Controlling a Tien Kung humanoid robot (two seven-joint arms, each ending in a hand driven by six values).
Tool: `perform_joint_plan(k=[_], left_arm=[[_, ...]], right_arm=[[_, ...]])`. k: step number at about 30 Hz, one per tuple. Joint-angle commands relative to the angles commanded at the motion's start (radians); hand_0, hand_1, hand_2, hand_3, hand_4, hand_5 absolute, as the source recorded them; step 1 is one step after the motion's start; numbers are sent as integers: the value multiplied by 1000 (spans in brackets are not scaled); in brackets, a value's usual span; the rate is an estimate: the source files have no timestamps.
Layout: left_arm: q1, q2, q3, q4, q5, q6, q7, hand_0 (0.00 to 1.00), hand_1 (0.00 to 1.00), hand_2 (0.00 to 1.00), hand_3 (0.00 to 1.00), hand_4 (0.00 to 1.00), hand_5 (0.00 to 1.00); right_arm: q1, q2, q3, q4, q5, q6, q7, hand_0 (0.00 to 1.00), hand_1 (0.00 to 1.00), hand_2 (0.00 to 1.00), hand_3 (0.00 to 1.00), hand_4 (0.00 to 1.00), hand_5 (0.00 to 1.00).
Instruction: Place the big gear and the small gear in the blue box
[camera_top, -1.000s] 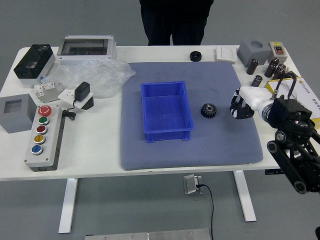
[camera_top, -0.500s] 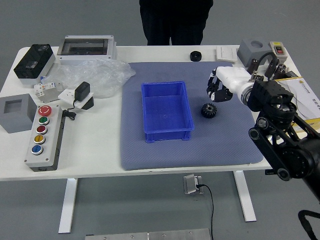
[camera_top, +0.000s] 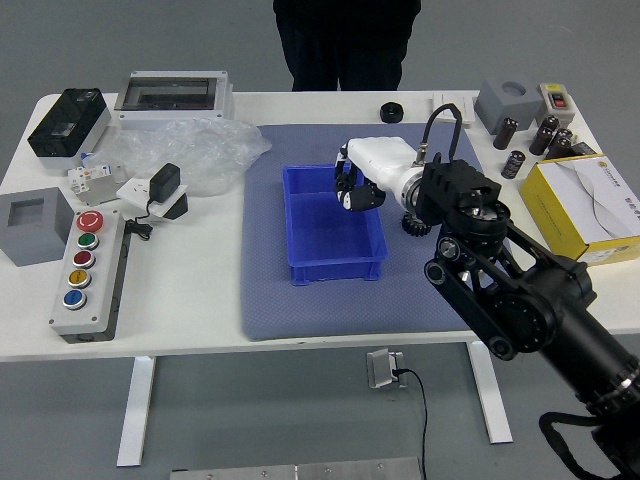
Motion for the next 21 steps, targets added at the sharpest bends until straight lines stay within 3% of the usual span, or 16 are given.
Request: perform_joint_plan(k=[5, 6, 11, 12, 17, 18, 21], left_arm=[[-5, -4, 5, 0, -2, 0, 0, 779, 745, 736, 674, 552, 242], [-5, -4, 5, 0, -2, 0, 1, 779, 746, 736, 673, 552, 242], [-6, -3, 2, 0, 2, 0, 1, 779, 746, 736, 673, 552, 242], [-6, -3, 2, 0, 1, 0, 1, 778, 745, 736, 673, 553, 242], [-7, -6, 8, 0, -5, -1, 1, 778, 745, 736, 673, 553, 242], [-7, -7, 9, 0, -5, -1, 1, 778, 746, 737, 673, 554, 242], [-7, -7, 10, 0, -6, -1, 1, 778, 746, 737, 673, 554, 242]], right_arm=[[-5, 17, -28, -18, 0, -3, 4, 634, 446, 457, 480, 448, 22], [-5, 18, -29, -21, 0, -1, 5, 615, 527, 527, 626, 484, 80], [-5, 18, -23, -30, 0, 13, 18, 615, 527, 527, 626, 484, 80], [-5, 17, -21, -31, 0, 14, 20, 697, 667, 753, 908, 701, 181], [-4, 14, -10, -33, 0, 20, 30, 697, 667, 753, 908, 701, 181], [-4, 14, -9, -33, 0, 21, 30, 733, 699, 827, 960, 754, 210], [-2, 12, -4, -33, 0, 25, 32, 733, 699, 827, 960, 754, 210]])
